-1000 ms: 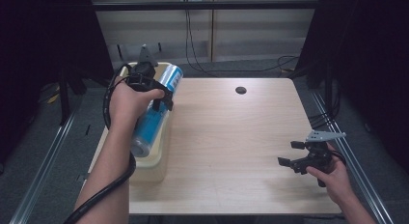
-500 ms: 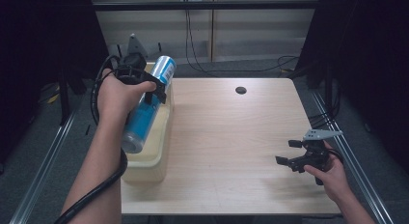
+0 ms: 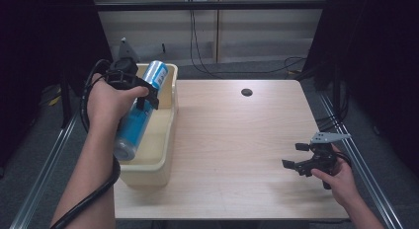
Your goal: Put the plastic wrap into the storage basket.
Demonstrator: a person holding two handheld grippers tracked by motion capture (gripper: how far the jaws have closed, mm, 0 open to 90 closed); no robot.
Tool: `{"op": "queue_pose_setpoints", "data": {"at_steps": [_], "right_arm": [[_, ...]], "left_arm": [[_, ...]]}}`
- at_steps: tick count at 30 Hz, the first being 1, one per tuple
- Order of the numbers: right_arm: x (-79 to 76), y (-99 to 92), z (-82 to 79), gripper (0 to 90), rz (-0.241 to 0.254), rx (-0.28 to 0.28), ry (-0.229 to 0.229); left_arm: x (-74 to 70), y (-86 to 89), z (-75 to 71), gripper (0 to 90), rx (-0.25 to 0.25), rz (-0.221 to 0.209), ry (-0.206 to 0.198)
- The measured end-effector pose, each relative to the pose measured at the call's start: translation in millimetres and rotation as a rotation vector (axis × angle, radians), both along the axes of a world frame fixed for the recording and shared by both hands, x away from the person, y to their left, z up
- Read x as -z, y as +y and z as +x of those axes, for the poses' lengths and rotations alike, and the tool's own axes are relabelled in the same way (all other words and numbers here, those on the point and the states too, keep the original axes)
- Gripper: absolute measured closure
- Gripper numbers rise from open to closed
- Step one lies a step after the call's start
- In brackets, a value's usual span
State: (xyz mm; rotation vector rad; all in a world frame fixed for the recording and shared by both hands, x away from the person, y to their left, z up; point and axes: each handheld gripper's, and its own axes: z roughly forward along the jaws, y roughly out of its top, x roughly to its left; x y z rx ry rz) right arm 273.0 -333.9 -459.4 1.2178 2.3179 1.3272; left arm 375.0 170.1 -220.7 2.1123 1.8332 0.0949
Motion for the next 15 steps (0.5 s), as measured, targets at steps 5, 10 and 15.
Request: {"op": "queue_pose_setpoints", "data": {"at_steps": [5,10,15], "right_arm": [[0.3,-0.3,0.1,2.5,0.0,-0.001,-0.003],[0.4,0.5,-0.4,2.5,-0.001,0.002,-0.003],[0.4,0.0,-0.6,2.5,0.0,0.003,-0.005]], "left_arm": [[4.5,5.8,-0.5,32.2,-0.008,0.004,0.003],[12.5,9.4,-0.9,32.2,-0.017,-0.004,0.019],[19.4,13.0,-0.3,32.2,-0.016,0.008,0.03]]}}
